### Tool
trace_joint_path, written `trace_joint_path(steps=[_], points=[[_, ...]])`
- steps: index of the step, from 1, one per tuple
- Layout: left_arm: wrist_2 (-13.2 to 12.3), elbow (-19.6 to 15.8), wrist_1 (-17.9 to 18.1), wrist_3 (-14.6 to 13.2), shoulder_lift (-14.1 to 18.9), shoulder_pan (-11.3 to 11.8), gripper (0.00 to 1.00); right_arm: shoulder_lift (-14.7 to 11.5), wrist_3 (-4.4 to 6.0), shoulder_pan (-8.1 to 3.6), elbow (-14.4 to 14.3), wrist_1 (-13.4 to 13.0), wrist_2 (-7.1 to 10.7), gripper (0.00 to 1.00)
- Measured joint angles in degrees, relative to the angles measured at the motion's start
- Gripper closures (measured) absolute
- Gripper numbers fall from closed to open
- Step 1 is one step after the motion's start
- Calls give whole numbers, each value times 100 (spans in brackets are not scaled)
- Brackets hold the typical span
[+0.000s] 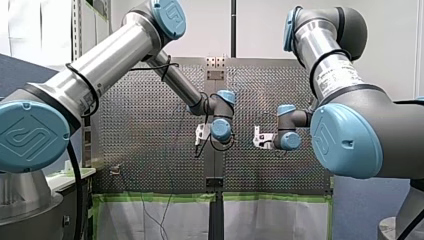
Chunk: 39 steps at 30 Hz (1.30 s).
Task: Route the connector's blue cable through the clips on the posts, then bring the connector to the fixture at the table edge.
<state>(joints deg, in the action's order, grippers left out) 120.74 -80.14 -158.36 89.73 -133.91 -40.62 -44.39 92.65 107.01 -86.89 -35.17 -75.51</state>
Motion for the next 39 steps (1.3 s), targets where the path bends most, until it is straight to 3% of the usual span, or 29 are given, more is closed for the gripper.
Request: trace_joint_path(steps=[16, 39], points=[[-28, -247, 192, 119, 20, -169, 0, -1, 0, 1, 0, -9, 0, 100], [6, -254, 261, 193, 29, -223, 0, 1, 18, 8, 0, -1, 26, 100]])
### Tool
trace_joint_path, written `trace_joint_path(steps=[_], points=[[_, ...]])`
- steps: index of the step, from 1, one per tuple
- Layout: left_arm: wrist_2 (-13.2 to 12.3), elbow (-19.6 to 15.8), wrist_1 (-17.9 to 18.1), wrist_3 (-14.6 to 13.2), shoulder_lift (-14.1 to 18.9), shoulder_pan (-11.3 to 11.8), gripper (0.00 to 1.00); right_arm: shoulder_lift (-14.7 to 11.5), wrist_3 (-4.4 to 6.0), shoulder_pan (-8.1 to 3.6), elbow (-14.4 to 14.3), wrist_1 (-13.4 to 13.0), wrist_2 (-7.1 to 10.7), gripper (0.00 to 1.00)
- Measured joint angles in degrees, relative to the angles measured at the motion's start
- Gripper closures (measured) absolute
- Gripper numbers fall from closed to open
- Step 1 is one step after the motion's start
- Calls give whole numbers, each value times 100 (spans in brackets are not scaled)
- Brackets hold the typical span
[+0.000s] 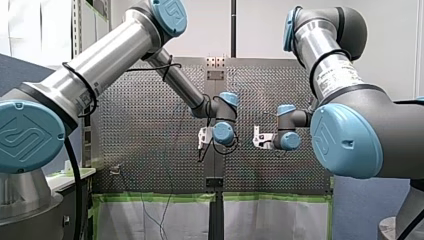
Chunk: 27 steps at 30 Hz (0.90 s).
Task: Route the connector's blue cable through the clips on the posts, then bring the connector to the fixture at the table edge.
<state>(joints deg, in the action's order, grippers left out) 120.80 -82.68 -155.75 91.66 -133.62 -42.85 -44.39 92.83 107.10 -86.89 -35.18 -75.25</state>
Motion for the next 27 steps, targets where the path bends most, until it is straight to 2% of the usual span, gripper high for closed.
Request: trace_joint_path(steps=[6, 10, 16, 24, 27], points=[[24, -24, -1, -7, 36, -22, 0, 1, 10, -3, 0, 16, 0, 100], [63, -152, 31, -5, 172, -99, 0, 0, 0, 1, 0, 33, 0, 100], [70, -458, 287, 33, 478, -189, 0, 1, -5, 16, 0, 32, 1, 100], [93, -845, 662, 244, 866, -219, 0, 0, 11, 19, -1, 32, 0, 100], [141, -985, 701, 279, 1005, -235, 0, -1, 15, 24, 0, 35, 0, 100]])
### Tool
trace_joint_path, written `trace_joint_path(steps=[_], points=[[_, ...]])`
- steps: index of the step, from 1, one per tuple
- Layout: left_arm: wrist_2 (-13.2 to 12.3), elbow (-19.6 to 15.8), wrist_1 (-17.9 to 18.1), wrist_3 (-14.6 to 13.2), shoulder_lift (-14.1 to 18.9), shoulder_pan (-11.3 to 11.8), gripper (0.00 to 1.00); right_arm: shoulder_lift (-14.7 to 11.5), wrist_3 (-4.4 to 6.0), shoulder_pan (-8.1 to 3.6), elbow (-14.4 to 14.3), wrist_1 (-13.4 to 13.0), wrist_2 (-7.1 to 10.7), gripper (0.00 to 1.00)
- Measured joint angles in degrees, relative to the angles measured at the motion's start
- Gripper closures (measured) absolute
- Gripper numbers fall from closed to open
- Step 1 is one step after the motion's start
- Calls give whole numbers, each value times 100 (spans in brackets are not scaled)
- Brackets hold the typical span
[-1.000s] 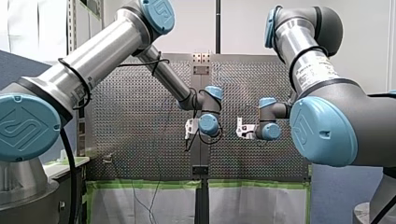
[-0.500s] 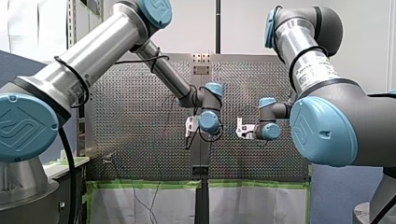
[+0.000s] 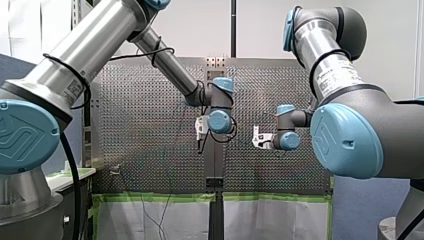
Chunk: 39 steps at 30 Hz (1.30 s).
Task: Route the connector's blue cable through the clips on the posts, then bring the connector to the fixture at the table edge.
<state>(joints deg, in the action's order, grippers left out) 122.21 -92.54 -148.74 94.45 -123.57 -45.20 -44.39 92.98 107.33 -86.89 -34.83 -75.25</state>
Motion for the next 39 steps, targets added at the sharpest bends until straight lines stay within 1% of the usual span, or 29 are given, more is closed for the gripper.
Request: trace_joint_path(steps=[6, 13, 18, 22, 28, 36, 39], points=[[31, -293, 165, 85, 293, -33, 0, 0, 9, 6, 0, 1, 0, 100], [52, -575, 264, 146, 576, -113, 0, 2, 11, 21, 0, 1, 0, 100], [60, -814, 413, 170, 814, -155, 0, 3, 8, 38, 0, 2, 0, 100], [97, -1022, 448, 177, 1023, -189, 0, 4, 8, 57, -1, 1, 0, 100], [167, -1329, 508, 180, 1331, -261, 0, 4, 13, 62, -1, 9, 0, 100], [188, -1700, 669, 201, 1701, -335, 0, 4, 15, 71, -1, 10, 0, 100], [216, -1887, 763, 220, 1888, -347, 0, 4, 18, 72, -1, 4, 0, 100]])
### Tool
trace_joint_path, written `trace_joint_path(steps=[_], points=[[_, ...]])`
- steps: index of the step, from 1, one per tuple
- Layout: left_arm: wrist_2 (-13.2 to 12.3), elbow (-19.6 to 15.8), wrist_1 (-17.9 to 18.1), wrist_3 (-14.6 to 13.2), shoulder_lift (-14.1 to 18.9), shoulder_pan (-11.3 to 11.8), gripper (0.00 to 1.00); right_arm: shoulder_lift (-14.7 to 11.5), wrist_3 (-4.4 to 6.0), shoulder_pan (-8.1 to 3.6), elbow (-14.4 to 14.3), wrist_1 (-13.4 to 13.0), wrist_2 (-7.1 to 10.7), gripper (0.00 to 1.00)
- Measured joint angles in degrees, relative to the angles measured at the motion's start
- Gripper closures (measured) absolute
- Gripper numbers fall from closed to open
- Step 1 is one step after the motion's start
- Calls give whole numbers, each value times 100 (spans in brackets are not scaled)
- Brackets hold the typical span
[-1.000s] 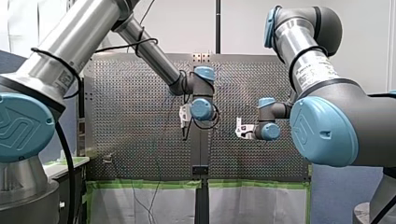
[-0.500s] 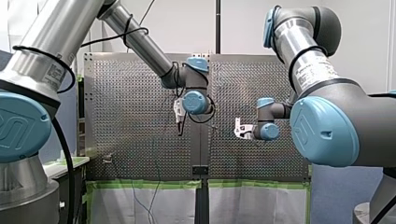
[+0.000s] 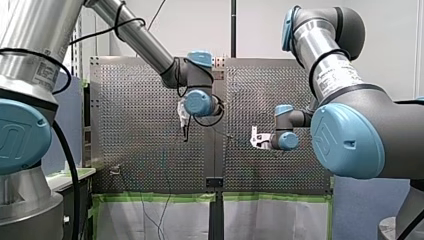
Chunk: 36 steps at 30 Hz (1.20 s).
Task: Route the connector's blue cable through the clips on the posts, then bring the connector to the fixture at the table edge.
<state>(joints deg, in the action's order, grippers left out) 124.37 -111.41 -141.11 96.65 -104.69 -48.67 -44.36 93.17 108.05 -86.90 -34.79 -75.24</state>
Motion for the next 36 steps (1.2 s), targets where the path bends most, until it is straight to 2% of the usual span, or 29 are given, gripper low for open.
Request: trace_joint_path(steps=[8, 21, 30, 36], points=[[19, -432, 234, 48, 311, 37, 0, 0, 1, 1, 0, 3, 0, 100], [-55, -1011, 756, 348, 325, 134, 0, 0, -7, 7, 1, 16, 0, 100], [-79, -1436, 1061, 381, 323, 155, 0, 0, -7, 12, 0, 29, 0, 100], [-92, -1743, 1120, 390, 322, 177, 0, -1, -12, 1, 4, 67, -5, 100]])
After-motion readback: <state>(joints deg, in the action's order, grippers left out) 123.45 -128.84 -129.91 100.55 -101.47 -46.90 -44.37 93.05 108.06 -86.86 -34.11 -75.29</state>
